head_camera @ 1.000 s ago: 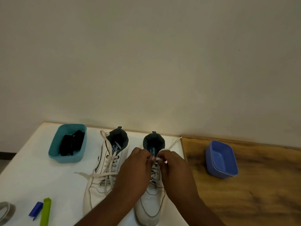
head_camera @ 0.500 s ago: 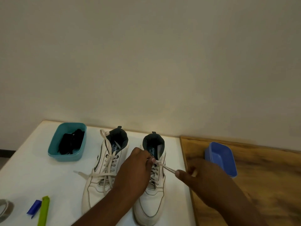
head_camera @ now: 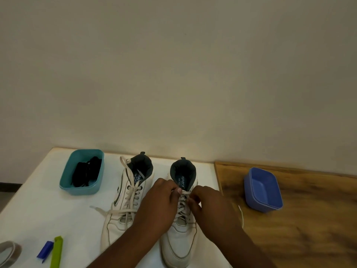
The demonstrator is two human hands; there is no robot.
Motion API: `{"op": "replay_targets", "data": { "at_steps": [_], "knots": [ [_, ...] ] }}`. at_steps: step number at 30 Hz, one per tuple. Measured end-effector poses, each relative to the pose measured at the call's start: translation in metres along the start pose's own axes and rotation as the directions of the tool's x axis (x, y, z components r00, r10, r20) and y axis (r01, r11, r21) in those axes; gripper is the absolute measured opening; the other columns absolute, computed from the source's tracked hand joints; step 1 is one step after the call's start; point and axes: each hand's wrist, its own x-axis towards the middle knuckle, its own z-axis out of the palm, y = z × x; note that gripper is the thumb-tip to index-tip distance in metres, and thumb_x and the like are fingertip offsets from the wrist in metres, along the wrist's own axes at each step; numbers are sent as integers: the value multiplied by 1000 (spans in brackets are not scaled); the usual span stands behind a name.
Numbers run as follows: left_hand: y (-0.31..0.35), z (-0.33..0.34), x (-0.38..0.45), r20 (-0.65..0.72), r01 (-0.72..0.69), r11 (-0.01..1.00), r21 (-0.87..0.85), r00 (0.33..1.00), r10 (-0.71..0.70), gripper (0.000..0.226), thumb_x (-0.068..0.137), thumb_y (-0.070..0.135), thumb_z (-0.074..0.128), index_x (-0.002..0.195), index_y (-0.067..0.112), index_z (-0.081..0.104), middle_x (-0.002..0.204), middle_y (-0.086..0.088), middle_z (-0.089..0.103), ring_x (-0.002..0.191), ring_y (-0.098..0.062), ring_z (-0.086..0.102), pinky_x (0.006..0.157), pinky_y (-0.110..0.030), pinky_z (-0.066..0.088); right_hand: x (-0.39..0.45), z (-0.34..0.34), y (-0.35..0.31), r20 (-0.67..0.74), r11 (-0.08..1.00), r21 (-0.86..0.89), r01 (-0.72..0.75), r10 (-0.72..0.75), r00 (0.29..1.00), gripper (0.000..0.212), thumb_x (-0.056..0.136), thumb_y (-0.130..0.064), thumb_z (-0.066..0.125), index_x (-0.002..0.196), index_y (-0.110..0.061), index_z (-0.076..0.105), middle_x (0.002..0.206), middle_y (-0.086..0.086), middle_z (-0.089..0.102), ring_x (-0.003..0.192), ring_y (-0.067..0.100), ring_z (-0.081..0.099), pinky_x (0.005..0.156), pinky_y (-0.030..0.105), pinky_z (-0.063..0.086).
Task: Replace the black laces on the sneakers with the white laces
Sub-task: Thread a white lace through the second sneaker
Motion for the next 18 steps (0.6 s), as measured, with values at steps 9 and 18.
{"op": "replay_targets", "data": {
  "at_steps": [9,18],
  "knots": [
    [3,-11,2,5,-16,999,-45,1000,16,6,97,38,60,95,36,65,93,16,60,84,4,56,74,-11,41,1,-5,13,-95,994,102,40,-31,995,20,101,-44,51,85,-32,55,83,-11,57,70,6,53,62,20,43],
    [-8,-4,0,-36,19,979,201,999,-12,17,100,31,52,92,23,64,87,9,54,73,-4,50,66,-16,35,-4,-6,24,-38,976,-192,-105,99,994,28,107,-49,33,98,-31,53,90,-8,59,73,6,57,70,22,52]
  ]
}}
